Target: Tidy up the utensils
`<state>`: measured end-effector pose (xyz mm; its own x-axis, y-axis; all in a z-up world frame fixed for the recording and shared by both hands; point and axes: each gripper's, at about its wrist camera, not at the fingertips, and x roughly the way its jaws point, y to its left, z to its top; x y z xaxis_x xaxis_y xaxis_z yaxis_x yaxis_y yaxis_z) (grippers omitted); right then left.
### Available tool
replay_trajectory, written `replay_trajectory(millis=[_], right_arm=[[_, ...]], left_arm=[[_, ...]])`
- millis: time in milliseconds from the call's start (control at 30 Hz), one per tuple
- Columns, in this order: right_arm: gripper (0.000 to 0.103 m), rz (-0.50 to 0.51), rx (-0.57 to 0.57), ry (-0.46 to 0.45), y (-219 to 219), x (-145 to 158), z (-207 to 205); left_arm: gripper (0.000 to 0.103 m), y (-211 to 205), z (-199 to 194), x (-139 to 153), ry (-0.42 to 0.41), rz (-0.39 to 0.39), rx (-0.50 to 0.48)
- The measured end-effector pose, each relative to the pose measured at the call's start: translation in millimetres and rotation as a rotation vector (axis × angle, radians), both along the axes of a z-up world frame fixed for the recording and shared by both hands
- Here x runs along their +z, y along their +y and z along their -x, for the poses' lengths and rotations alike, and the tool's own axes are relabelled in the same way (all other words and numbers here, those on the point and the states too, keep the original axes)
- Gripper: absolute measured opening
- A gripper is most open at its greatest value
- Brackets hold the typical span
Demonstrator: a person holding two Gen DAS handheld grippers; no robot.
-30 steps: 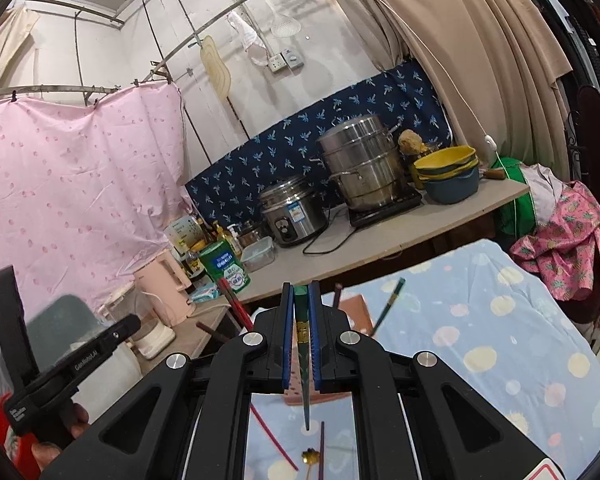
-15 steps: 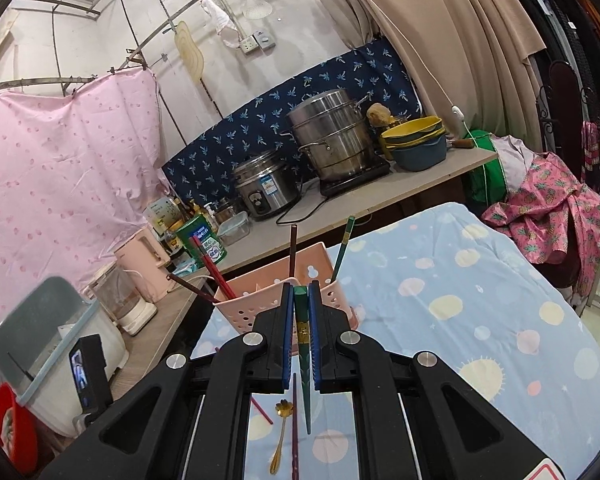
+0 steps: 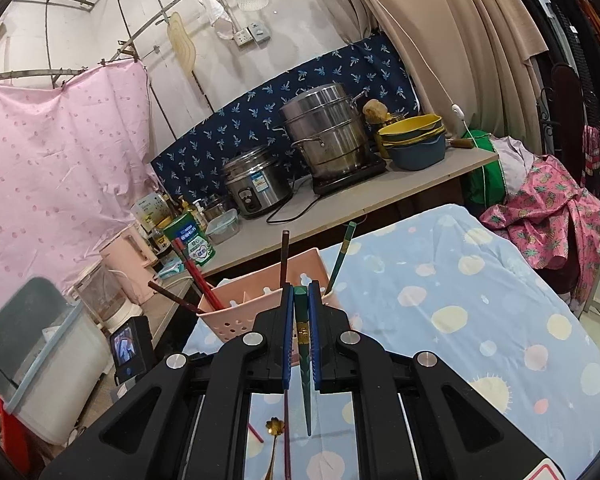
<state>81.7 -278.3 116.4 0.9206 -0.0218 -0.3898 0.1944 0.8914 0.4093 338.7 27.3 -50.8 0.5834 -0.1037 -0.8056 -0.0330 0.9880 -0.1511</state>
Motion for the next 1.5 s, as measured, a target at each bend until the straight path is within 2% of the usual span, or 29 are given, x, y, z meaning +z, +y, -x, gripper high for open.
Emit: replay_trajectory(millis=[67, 100, 200, 400, 733, 800, 933, 1033, 1133, 1333, 1400, 1500], right_arm=[[0.007, 0.000, -0.003, 0.005, -1.4, -0.1, -9.2], [0.007, 0.002, -0.002, 0.009, -1.8, 0.3, -14.4], [0.007, 0.003, 0.000, 0.006, -2.3, 2.0, -25.8], [0.007, -0.001, 0.015, 0.002, 3.7, 1.8, -34.4], [0.007, -0.002, 0.029, 0.008, 11.2, 4.1, -4.4], [0.007, -0.002, 0.030, 0.012, 11.2, 3.0, 3.5], [0.007, -0.016, 0.027, 0.007, 9.7, 3.7, 19.0], [0.007, -0.009, 0.019, -0.009, 8.8, 8.2, 31.7], [0.007, -0.012, 0.021, -0.016, 7.8, 10.0, 42.2], [0.007, -0.008, 0.043, -0.018, 11.6, 10.3, 60.0], [0.007, -0.009, 0.045, -0.020, 12.6, 10.2, 65.5], [0.007, -0.012, 0.053, -0.022, 15.2, 9.8, 70.4]], left_arm=[[0.039, 2.9, -7.3, -9.7, 0.021, 0.006, 0.003], [0.029, 3.5, -8.5, -12.7, 0.029, 0.006, 0.004], [0.017, 4.0, -5.7, -13.8, 0.007, -0.010, -0.014], [0.007, 15.5, 13.1, -9.3, 0.003, 0.060, -0.029], [0.007, 14.4, 98.2, 27.0, -0.047, 0.116, -0.097], [0.007, 9.8, 106.5, 42.3, -0.079, 0.120, -0.114], [0.007, 2.4, 123.2, 93.4, -0.202, 0.148, -0.137], [0.007, -3.5, 147.9, 120.5, -0.287, 0.152, -0.158], [0.007, -9.4, 180.9, 125.1, -0.323, 0.134, -0.184], [0.008, -1.9, 243.7, 107.1, -0.257, 0.097, -0.221], [0.008, 6.6, 247.0, 113.4, -0.264, 0.102, -0.201], [0.008, 12.8, 242.1, 130.6, -0.337, 0.077, -0.158]])
